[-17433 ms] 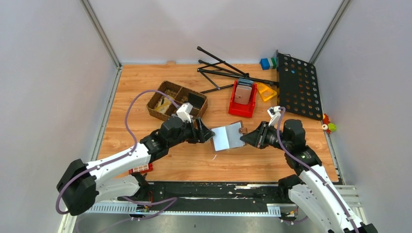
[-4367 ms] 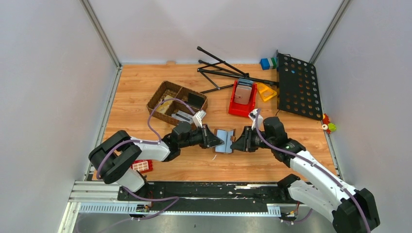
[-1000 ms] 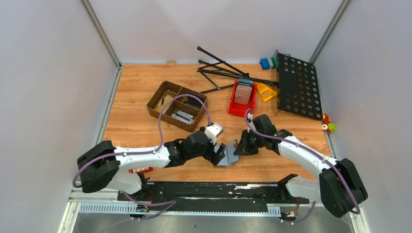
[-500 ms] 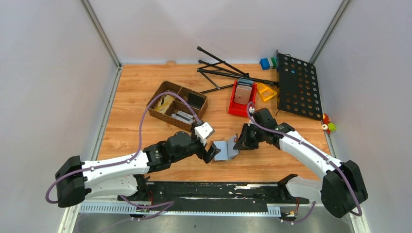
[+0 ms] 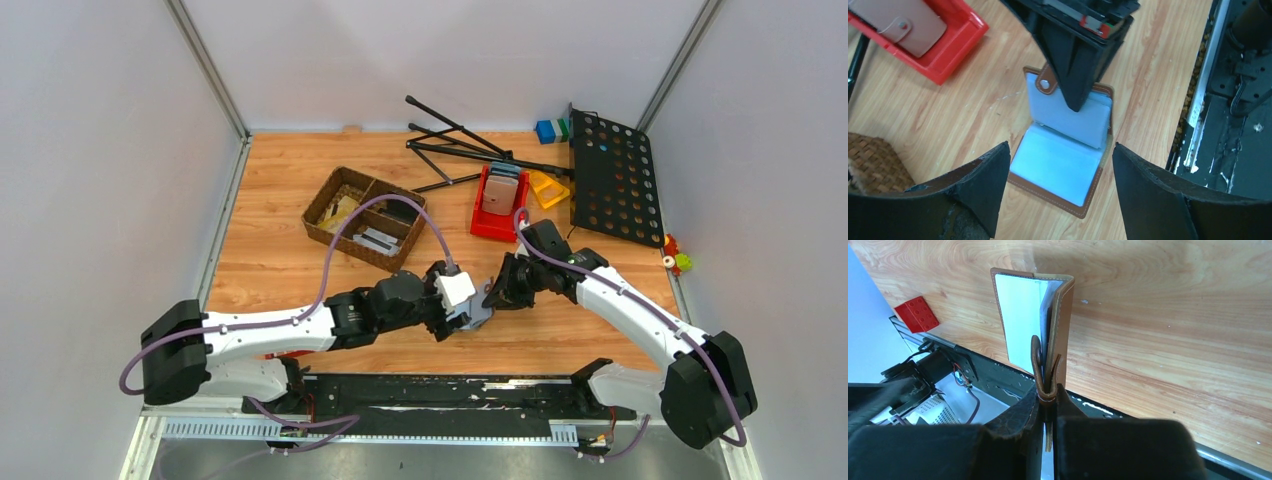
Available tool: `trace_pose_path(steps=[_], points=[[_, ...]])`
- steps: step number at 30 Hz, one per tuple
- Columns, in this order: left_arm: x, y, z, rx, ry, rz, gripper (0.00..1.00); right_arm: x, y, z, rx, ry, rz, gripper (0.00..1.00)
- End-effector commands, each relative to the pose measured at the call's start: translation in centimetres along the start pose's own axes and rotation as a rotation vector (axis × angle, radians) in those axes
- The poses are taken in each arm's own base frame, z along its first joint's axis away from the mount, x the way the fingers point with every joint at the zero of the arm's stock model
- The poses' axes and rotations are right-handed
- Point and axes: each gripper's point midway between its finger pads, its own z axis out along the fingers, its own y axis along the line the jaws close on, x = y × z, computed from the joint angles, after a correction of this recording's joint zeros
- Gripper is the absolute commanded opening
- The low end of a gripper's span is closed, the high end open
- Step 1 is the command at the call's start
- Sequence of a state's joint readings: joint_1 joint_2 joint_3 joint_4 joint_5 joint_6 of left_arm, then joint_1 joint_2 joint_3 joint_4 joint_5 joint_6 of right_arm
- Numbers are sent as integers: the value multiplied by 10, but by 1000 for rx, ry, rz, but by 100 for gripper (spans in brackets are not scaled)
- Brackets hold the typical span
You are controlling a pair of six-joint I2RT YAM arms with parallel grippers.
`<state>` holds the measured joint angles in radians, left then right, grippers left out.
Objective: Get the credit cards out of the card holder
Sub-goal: Remove the credit card from the card holder.
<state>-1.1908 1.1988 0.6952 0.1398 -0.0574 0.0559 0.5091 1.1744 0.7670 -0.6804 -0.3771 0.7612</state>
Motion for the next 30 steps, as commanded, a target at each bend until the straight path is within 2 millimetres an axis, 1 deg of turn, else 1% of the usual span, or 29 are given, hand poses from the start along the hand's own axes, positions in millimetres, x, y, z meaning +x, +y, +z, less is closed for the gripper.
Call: trace_pose_path(steps=[1, 3, 10, 13, 20, 24, 30], points=[[-20, -10, 13, 23, -37, 117, 80, -5, 19, -9, -48, -4, 45, 0], [-15, -15, 19, 35, -8, 136, 80, -5, 20, -8, -49, 5, 49, 0], [-11, -25, 31, 70, 8, 112, 78, -3, 20, -6, -54, 20, 62, 0], [-6, -26, 37, 71, 31, 105, 76, -3, 22, -6, -64, 19, 66, 0], [4, -20, 45, 24, 78, 106, 73, -2, 21, -4, -67, 23, 72, 0], [8, -15, 47, -4, 100, 108, 70, -1, 21, -3, -70, 29, 75, 0], [13, -10, 47, -33, 118, 103, 58, -1, 20, -2, -71, 30, 74, 0]])
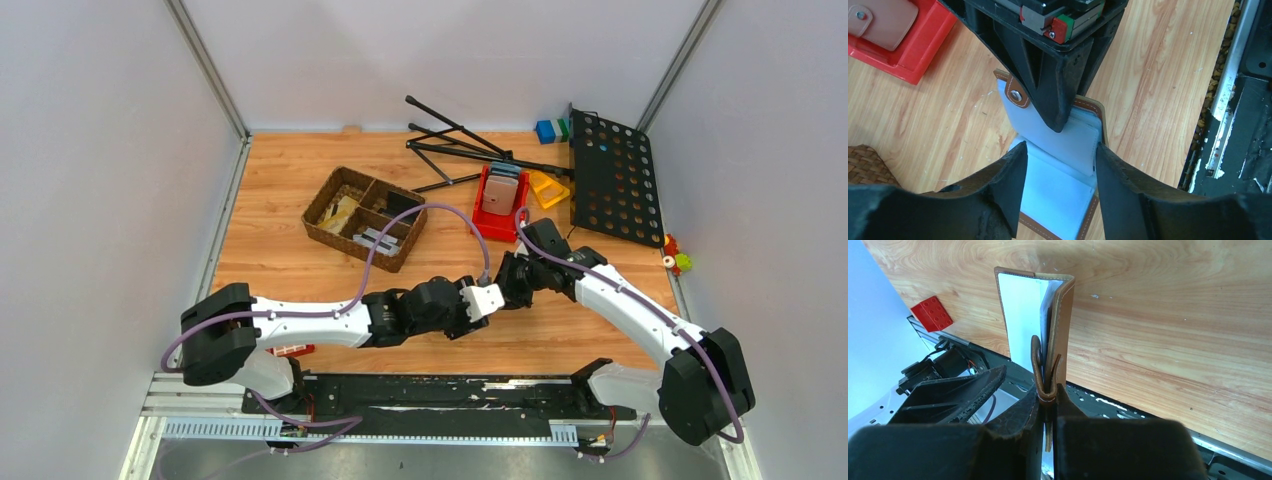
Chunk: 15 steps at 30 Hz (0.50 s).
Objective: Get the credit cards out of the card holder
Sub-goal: Remove the credit card from the card holder.
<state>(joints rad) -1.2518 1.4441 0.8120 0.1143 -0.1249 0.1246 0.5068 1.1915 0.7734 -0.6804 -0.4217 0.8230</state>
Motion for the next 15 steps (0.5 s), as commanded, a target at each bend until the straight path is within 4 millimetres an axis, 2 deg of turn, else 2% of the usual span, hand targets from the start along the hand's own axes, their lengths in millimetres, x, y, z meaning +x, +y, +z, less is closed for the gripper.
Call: trace_pose_path(steps=[1, 15], points=[[-16, 9, 1, -47, -27, -10, 56, -4, 13, -2, -48, -5, 7, 0], [0, 16, 5, -129, 10, -64, 30, -1, 17, -1, -79, 12, 33, 0]])
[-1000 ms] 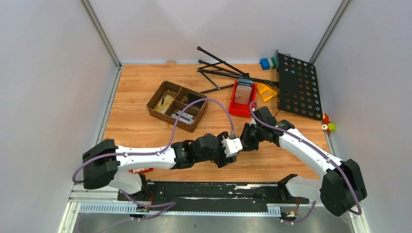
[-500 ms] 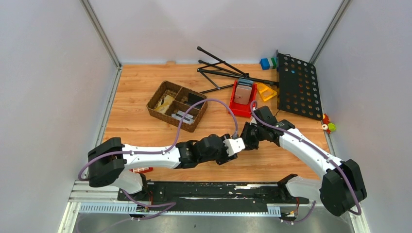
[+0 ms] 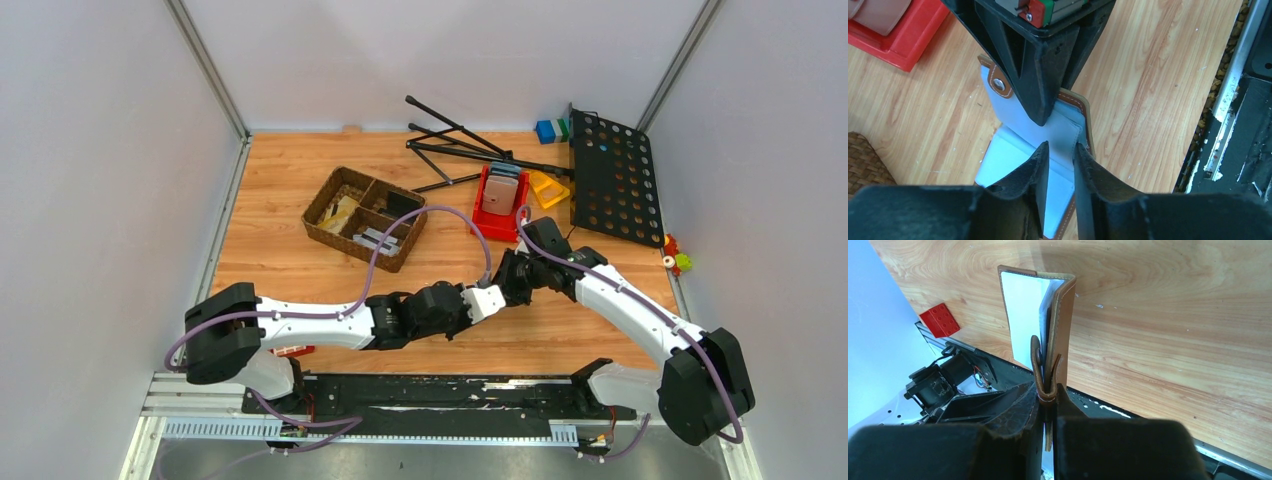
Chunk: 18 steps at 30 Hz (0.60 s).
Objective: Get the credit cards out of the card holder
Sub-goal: Remove the credit card from the card holder.
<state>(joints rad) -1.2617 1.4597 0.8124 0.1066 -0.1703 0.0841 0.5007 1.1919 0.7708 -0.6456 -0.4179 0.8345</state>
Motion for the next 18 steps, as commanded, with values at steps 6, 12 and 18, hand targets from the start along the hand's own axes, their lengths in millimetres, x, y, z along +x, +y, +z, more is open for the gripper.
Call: trace_pose_path(steps=[6, 12, 18], points=[[-6, 21, 0, -135, -24, -51, 24, 5, 13, -2, -58, 31, 36, 0], [-3, 29, -1, -191, -19, -99, 5, 5, 11, -1, -57, 31, 30, 6], [7, 24, 6, -200, -41, -193, 0, 6, 5, 7, -73, 37, 70, 10]])
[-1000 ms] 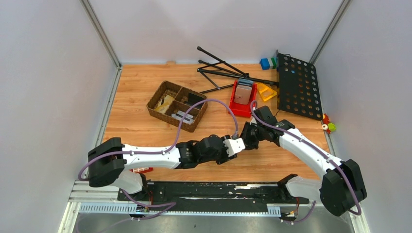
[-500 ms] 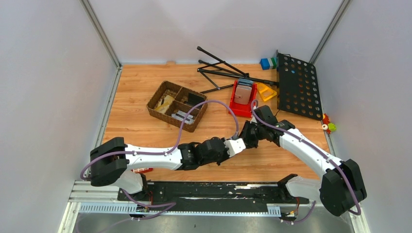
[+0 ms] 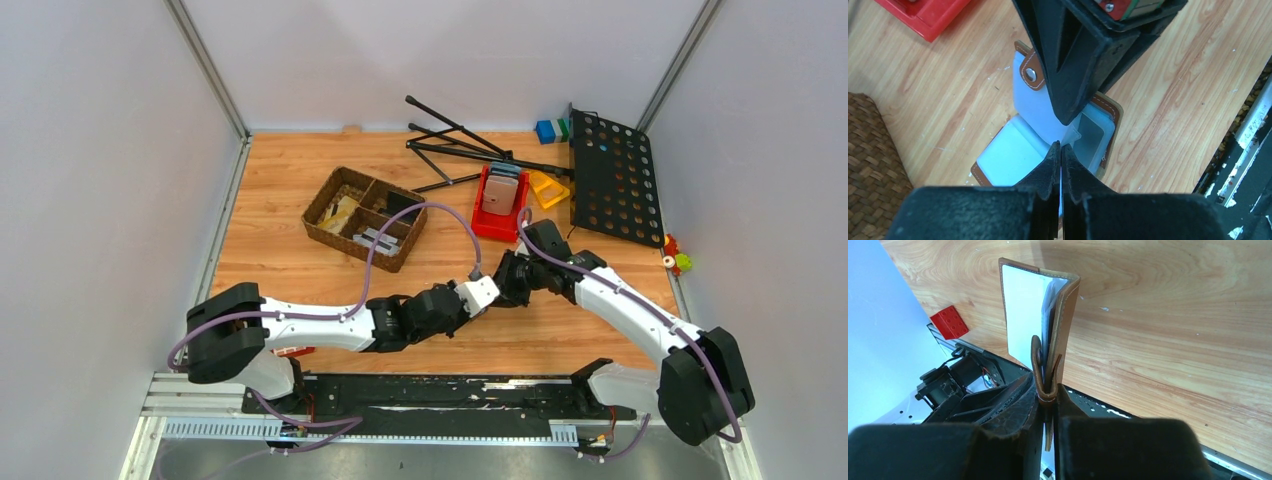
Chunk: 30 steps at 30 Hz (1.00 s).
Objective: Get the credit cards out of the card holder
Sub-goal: Remove the credit card from the card holder.
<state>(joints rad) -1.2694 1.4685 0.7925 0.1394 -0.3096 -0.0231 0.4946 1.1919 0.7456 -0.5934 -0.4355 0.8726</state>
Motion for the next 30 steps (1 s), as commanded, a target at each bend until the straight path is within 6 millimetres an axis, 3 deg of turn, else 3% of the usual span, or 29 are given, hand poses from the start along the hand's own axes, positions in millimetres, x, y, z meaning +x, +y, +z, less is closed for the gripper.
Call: trace_pose_path(steps=[1, 6, 9, 12, 26, 30], points=[[1, 6, 7, -61, -48, -109, 0, 8, 2, 5, -49, 44, 46, 12], [11, -1, 12, -36, -72, -148, 0, 9, -2, 13, -72, 43, 75, 17], [20, -4, 17, -32, -60, -147, 0, 8, -8, 15, -52, 31, 86, 33], [26, -8, 20, -24, -56, -150, 0, 8, -11, 16, -47, 21, 84, 40], [43, -3, 18, -89, -49, -320, 0, 7, -33, 30, -14, -10, 98, 32], [49, 2, 14, -123, -65, -401, 0, 7, -35, 36, -34, -7, 91, 23]])
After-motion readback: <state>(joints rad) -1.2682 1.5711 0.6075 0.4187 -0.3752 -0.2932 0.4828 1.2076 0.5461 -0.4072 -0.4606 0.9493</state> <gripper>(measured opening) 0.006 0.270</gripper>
